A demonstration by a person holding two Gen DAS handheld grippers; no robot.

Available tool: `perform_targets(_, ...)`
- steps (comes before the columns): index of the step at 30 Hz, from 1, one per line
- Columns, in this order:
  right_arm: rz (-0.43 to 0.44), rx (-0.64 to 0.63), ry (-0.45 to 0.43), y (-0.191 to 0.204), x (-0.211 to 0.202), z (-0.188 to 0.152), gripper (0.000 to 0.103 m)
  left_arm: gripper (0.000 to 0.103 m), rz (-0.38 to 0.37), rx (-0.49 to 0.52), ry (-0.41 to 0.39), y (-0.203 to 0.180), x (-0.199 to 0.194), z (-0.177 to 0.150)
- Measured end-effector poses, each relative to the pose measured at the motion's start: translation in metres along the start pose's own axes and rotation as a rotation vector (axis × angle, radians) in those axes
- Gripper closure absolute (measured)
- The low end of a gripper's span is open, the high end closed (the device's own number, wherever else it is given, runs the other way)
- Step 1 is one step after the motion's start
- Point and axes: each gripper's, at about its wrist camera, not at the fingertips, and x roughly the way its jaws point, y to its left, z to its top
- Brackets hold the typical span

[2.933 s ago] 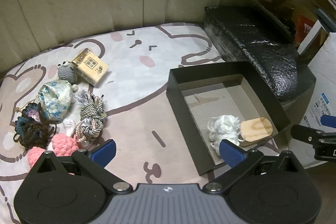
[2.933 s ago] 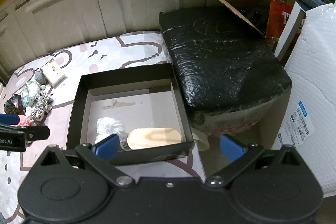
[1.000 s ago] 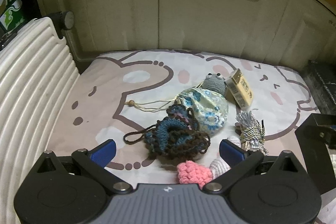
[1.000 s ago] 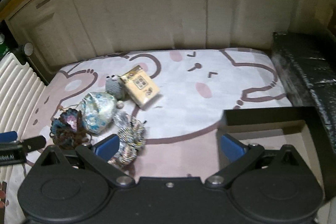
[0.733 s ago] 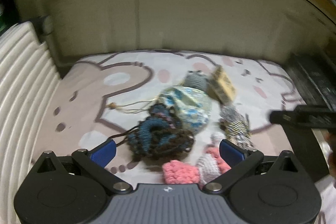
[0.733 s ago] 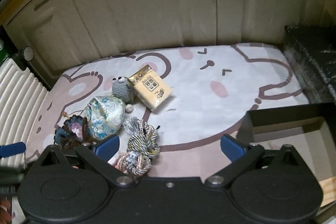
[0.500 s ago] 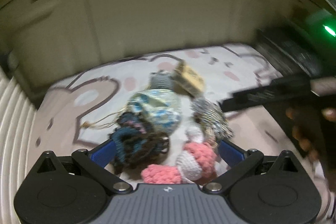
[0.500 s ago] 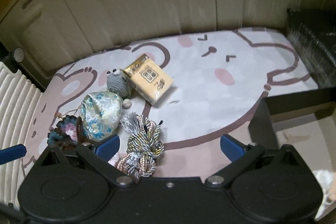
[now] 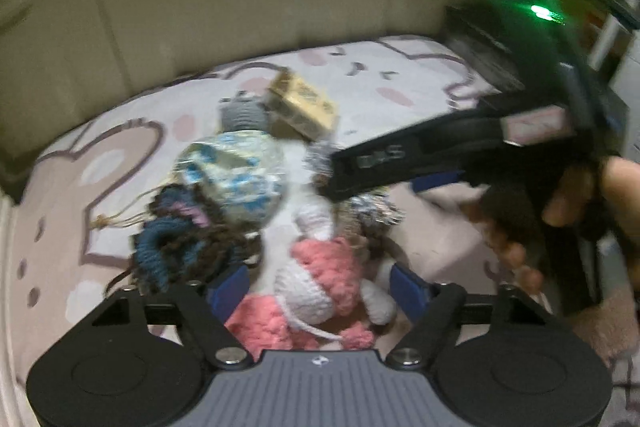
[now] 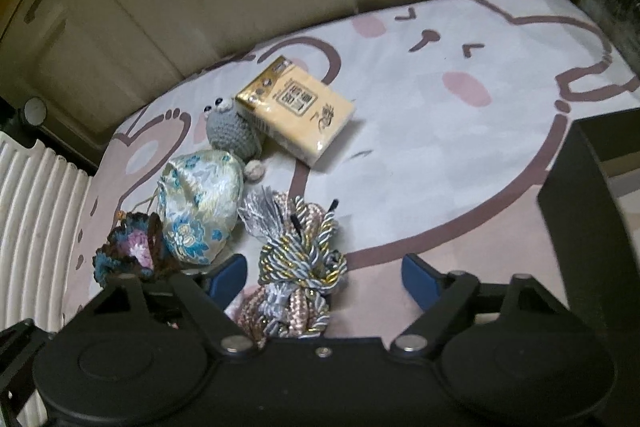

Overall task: Organize objects
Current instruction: 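Close the right gripper on the twisted rope tassel while the left gripper grasps the pink-and-white doll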

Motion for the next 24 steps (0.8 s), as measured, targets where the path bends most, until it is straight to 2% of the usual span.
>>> perform_targets(2, -0.006, -0.009, 0.002, 0.002, 0.003, -0.001, 0.022, 0.04, -0.04, 0.026, 0.01, -0.001, 0.004, -0.001)
perform_targets(13, -0.074, -0.14, 0.015, 0.019, 0.014, -0.002, 0.027, 0.044, -0.033, 0.15, 0.03, 0.009, 0.017, -0.007)
perform_targets(16, -0.077, -0.136, 0.025, 0.019, 0.012, -0.001, 0.042, 0.043, -0.057, 0.22, 0.052, 0.008, 0.016, -0.008)
perform_targets(17, -0.057, -0.128, 0.035, 0.018, 0.01, 0.0, 0.054, 0.043, -0.061, 0.242, 0.058, 0.006, 0.016, -0.008)
perform_targets(24, -0.023, -0.129, 0.073, 0.014, 0.001, -0.004, 0.055, 0.043, -0.025, 0.414, 0.101, -0.009, 0.024, -0.011)
